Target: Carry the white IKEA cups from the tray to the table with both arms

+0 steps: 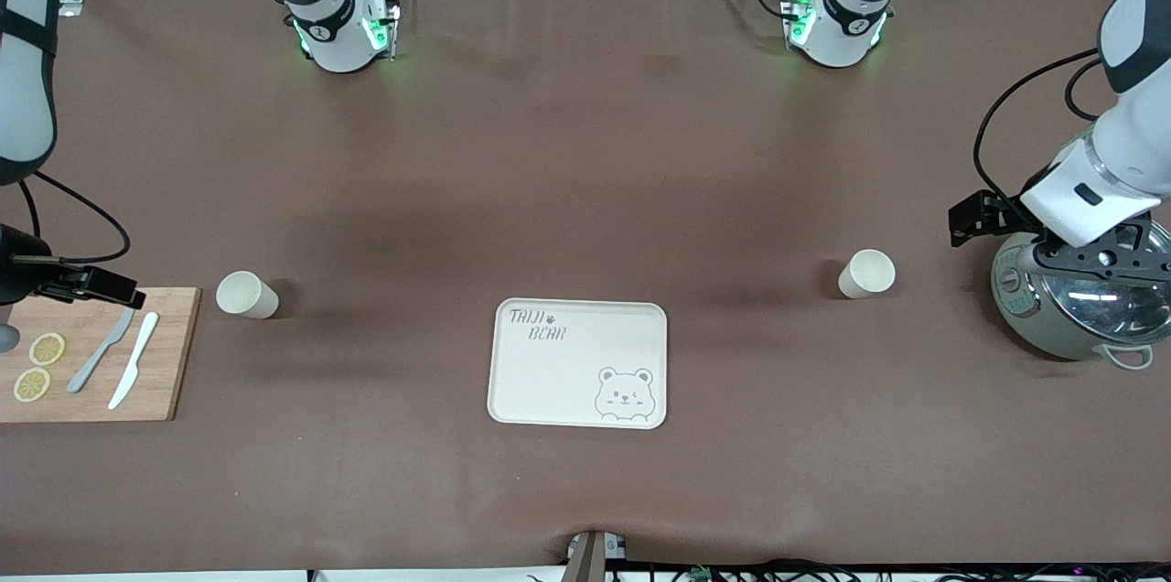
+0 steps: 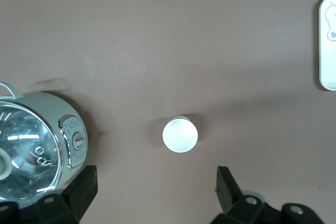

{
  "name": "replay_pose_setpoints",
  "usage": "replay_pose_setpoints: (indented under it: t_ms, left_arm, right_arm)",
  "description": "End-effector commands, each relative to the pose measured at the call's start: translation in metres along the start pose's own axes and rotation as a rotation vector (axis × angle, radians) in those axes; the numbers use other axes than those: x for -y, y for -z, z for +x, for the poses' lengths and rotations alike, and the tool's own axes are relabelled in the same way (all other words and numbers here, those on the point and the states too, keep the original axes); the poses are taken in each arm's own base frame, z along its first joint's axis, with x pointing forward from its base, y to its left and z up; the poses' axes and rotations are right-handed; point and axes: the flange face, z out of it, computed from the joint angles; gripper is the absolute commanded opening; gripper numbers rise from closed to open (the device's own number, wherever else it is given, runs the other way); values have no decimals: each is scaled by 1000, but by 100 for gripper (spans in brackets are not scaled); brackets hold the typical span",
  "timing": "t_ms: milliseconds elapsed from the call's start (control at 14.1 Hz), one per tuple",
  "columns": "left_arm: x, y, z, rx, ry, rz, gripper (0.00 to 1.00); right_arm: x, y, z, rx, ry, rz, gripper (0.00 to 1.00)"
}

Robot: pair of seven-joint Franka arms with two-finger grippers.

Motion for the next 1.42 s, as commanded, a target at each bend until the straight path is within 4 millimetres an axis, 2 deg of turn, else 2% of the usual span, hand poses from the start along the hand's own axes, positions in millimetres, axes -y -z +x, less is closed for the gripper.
replay_pose_setpoints:
  t_ms: [0,71,142,285,498,641,783,925,1352]
  left_arm:
    - [-32,15,1,32,10,14,100]
    - [-45,20,2,55,7,33,100]
    - [-45,29,3,56,18,45,100]
    - [-55,30,3,62,19,28,100]
    - [-57,37,-2,57,32,48,100]
    - [-49,47,-9,48,19,22,100]
    - [-38,53,-17,44,13,-7,100]
    - [-36,64,-25,31,20,-19,100]
    - [-56,59,-30,54,37,-75,100]
  right_arm:
    - [33,24,-12,7,61,14,100]
    - [34,34,-14,-8,71,15,100]
    - [35,45,-19,-20,70,16,100]
    - [37,64,-34,-5,66,19,100]
    - [38,89,-56,11,55,20,100]
    - [37,99,-74,12,49,22,100]
    - [38,104,-86,16,19,23,100]
    - [41,107,-93,40,-16,22,100]
    - [37,112,-108,66,-10,-18,100]
